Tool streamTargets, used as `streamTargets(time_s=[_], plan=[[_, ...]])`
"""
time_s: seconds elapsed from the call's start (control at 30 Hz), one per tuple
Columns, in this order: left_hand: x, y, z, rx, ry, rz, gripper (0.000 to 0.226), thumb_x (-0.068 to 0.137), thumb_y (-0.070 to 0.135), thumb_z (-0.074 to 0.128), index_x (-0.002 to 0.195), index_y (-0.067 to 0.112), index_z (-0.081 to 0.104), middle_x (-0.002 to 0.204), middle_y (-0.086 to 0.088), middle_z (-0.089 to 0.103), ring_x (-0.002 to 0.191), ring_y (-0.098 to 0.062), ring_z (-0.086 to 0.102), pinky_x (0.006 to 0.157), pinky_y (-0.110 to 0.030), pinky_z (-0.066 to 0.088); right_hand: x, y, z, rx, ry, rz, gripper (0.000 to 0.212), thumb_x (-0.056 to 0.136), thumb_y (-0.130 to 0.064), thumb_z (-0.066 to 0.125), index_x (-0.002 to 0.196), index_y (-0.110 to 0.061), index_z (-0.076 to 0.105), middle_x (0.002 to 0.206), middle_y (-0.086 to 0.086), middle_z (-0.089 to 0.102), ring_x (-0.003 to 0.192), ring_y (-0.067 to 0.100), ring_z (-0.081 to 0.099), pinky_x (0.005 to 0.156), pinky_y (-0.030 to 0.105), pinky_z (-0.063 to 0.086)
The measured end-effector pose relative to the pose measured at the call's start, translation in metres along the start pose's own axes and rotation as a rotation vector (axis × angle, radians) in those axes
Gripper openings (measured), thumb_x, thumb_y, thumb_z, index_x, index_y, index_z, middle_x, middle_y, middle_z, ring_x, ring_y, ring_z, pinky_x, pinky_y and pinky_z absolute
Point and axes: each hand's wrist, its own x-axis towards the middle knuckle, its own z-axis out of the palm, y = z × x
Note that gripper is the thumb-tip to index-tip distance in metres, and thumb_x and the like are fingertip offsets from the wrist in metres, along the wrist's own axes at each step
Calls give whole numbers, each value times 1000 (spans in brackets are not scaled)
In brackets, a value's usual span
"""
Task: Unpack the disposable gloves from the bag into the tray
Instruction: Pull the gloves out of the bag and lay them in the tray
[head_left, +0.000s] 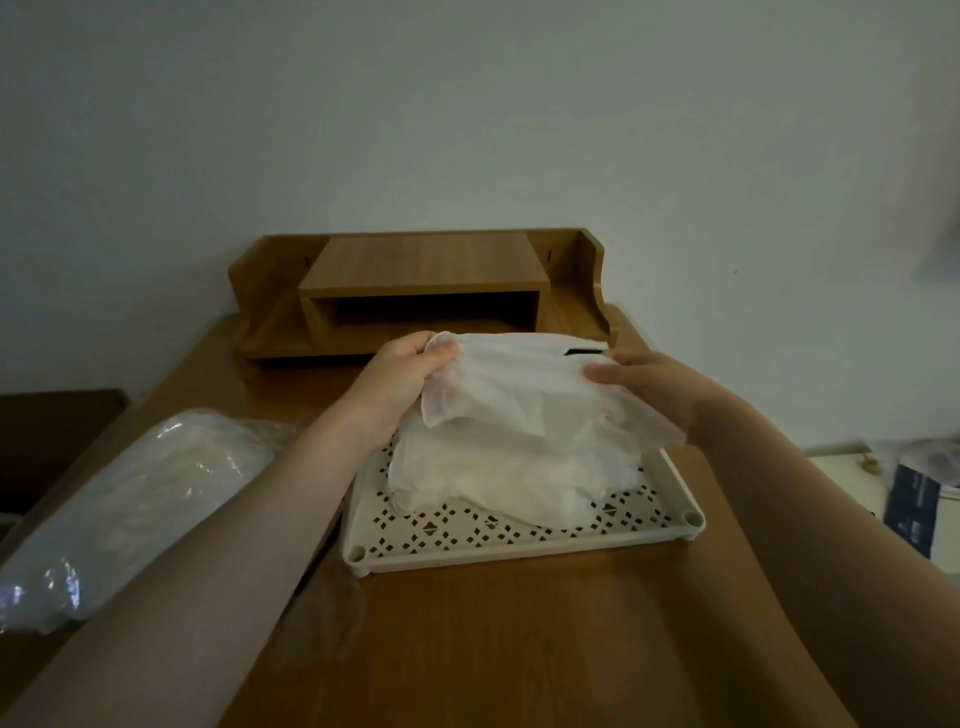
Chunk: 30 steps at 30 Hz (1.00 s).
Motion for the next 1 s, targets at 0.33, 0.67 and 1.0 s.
streamTargets(time_s=[0.33,0.67,1.0], plan=[[8,-15,-20,408,-95,170,14,90,25,60,82,20,49,81,-9,58,74,-24,52,69,-36,42,17,4,11,-843,255,-439,15,89,-18,63,79,-27,56,78,-12,56,70,7,55,64,19,43],[-16,-31,-13,816,-480,56,46,96,9,43,129,41,50,141,14,42,102,-9,59,66,-16,48,7,45,36,-954,24,-140,30,88,-28,65,116,-21,59,102,-11,57,96,9,54,80,17,42],[-32,-50,-13,1017,-139,222,41,96,34,47,134,22,47,142,8,43,111,-15,55,91,-30,43,5,55,54,-906,209,-49,33,93,-50,47,98,-21,62,91,-3,63,90,18,57,102,44,39]])
